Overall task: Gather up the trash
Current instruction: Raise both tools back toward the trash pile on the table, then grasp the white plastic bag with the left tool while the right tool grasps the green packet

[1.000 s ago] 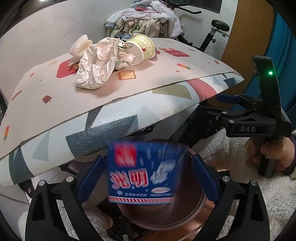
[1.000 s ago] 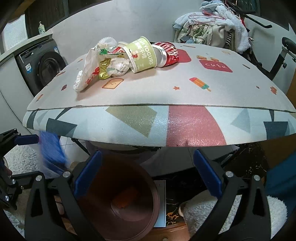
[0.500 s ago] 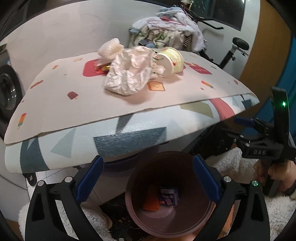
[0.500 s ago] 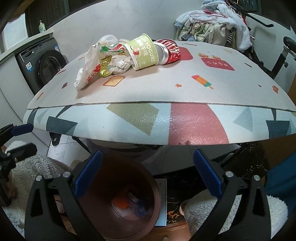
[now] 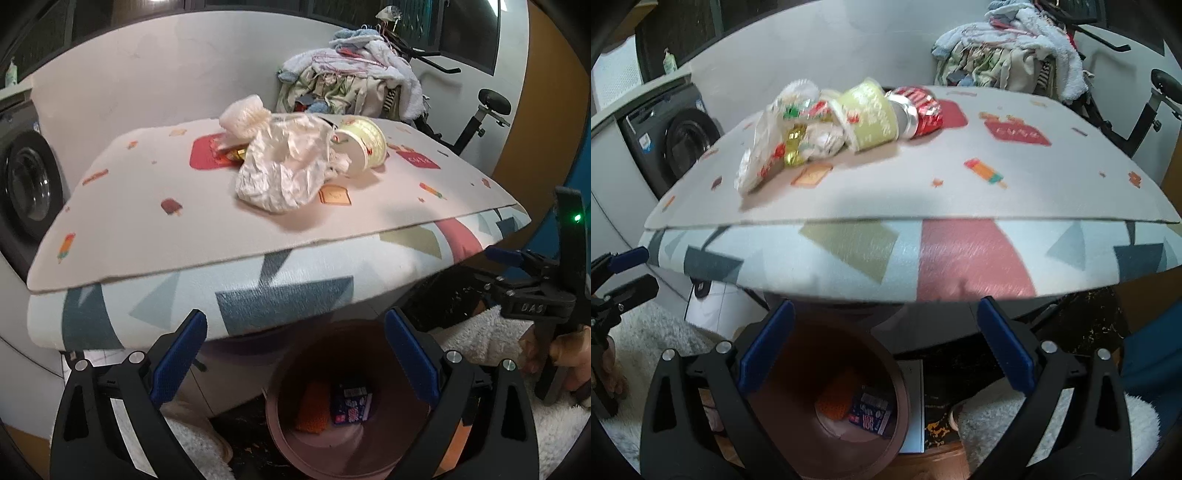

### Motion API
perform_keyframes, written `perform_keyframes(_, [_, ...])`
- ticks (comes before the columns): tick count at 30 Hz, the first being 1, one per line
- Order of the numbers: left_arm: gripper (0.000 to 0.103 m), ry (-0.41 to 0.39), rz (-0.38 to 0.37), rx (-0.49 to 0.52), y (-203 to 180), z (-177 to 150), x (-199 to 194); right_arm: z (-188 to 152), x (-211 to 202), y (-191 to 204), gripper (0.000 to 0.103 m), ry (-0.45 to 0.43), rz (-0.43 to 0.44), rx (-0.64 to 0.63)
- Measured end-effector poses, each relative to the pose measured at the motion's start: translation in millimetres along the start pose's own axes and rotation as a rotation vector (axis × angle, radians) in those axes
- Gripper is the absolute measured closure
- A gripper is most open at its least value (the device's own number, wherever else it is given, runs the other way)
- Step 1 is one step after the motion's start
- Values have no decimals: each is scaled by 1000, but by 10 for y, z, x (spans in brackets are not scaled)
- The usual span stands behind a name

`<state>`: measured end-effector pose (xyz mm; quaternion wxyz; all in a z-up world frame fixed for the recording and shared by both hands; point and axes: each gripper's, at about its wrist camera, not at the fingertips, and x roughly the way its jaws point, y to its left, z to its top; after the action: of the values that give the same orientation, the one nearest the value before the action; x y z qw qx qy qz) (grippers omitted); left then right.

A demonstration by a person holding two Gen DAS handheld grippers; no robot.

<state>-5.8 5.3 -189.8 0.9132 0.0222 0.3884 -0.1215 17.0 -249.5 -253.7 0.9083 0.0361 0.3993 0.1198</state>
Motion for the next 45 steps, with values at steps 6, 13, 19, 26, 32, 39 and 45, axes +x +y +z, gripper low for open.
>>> perform_keyframes(6, [8,-50,-1,91,-47,246,52,203,-12,-203,6,1,10,95])
perform_keyframes(13, [6,-89,-2,155,-146,650,256,520,-46,-302,6,-30,-32,66])
perform_keyframes(19, [5,-122,-18,176,-234,948,502,724,-15,-358,5,-25,-20,-31])
perform_keyframes(26, [5,-70,95,244,-354,1177,932,811,85,-450,6,-1,-40,-50])
perform_keyframes(32, [80,-15,95,216,-265,1208,1027,849,131,-474,6,-25,-1,-66])
perform_keyframes(39, [97,-48,31,138,19,1118,703,1053,146,-155,7,-75,89,-213])
perform_keyframes(45, [97,-81,23,77,295,1201,445,1409,371,403,25,-83,171,-376])
